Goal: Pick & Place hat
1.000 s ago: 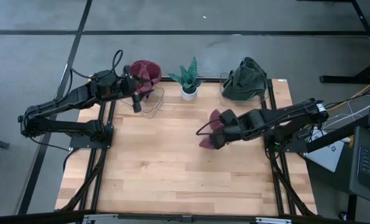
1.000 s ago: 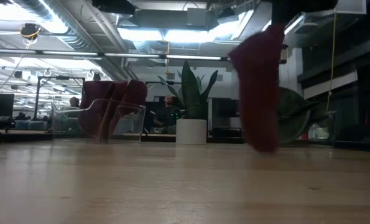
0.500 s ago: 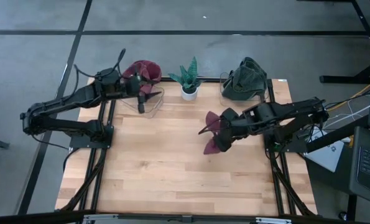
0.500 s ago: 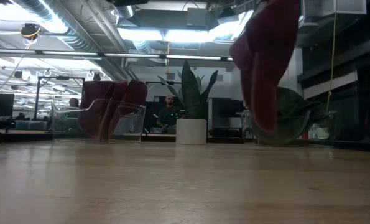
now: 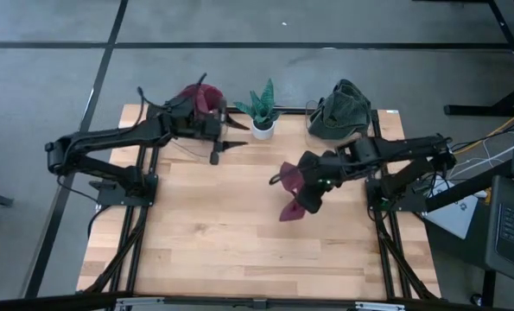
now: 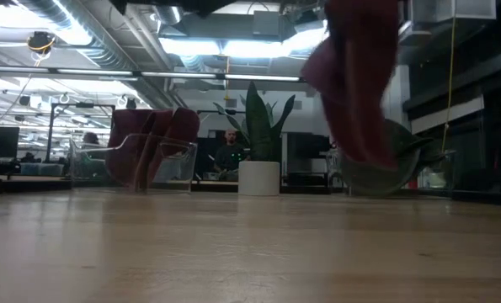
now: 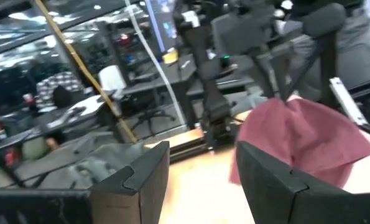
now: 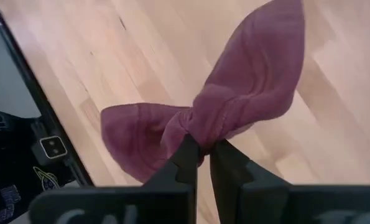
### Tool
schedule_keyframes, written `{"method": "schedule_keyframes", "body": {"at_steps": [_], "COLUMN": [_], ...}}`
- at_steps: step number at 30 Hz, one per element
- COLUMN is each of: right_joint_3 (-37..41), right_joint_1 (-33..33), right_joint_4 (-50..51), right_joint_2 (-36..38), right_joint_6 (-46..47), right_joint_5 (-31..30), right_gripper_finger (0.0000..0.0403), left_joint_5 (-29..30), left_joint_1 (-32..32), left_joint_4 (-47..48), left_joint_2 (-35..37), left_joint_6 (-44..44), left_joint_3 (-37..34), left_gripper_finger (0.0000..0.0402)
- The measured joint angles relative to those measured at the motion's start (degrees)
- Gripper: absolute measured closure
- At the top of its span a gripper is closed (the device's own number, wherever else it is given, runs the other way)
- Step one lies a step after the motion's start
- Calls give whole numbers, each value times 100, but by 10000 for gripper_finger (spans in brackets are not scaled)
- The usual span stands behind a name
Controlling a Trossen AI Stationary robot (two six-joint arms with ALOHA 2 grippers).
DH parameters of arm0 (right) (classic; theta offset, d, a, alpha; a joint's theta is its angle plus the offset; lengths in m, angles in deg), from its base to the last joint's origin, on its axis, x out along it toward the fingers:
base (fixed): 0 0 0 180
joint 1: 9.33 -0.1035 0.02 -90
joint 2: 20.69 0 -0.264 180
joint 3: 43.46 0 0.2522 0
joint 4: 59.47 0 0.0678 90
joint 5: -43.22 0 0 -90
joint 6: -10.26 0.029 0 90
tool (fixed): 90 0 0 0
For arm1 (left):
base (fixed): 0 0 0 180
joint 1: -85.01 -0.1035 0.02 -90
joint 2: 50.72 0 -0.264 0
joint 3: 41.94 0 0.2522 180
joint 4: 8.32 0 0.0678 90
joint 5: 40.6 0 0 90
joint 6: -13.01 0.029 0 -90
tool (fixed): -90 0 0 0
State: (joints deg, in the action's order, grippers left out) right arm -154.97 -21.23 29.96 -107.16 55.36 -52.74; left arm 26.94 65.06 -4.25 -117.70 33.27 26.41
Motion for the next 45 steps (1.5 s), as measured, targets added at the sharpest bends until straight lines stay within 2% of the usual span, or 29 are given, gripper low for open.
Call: {"method": "schedule_keyframes", "body": {"at_steps": [8, 14, 17, 22, 27, 32, 36, 40, 45], "right_joint_3": [0, 0, 0, 2, -53, -364, -724, -1023, -1346], "right_joint_1": [458, 805, 947, 1106, 1222, 1257, 1257, 1257, 1251], "right_joint_4": [-432, -430, -432, -619, -748, -773, -764, -769, -723], "right_joint_2": [-67, -488, -719, -879, -878, -872, -879, -888, -1075], "right_joint_6": [-794, -1406, -1681, -2026, -2197, -2452, -2624, -2728, -2847], "right_joint_5": [385, 1107, 1206, 1217, 1145, 866, 558, 496, 521], "right_gripper_finger": [379, 379, 379, 379, 379, 379, 379, 379, 379], "left_joint_5": [-620, -601, -603, -627, -916, -918, -875, -846, -365], "left_joint_1": [307, 334, 337, 334, 335, 334, 334, 334, 335], "left_joint_4": [-214, -383, -392, -350, -309, -286, -298, -297, -295], "left_joint_2": [-579, -944, -1049, -1208, -1372, -1386, -1386, -1386, -1386], "left_joint_6": [-29, -96, -101, -103, -210, -214, -210, -210, -110], "left_joint_3": [0, 186, 272, 280, 280, 280, 280, 280, 280], "left_gripper_finger": [219, 219, 219, 219, 219, 219, 219, 219, 219]}}
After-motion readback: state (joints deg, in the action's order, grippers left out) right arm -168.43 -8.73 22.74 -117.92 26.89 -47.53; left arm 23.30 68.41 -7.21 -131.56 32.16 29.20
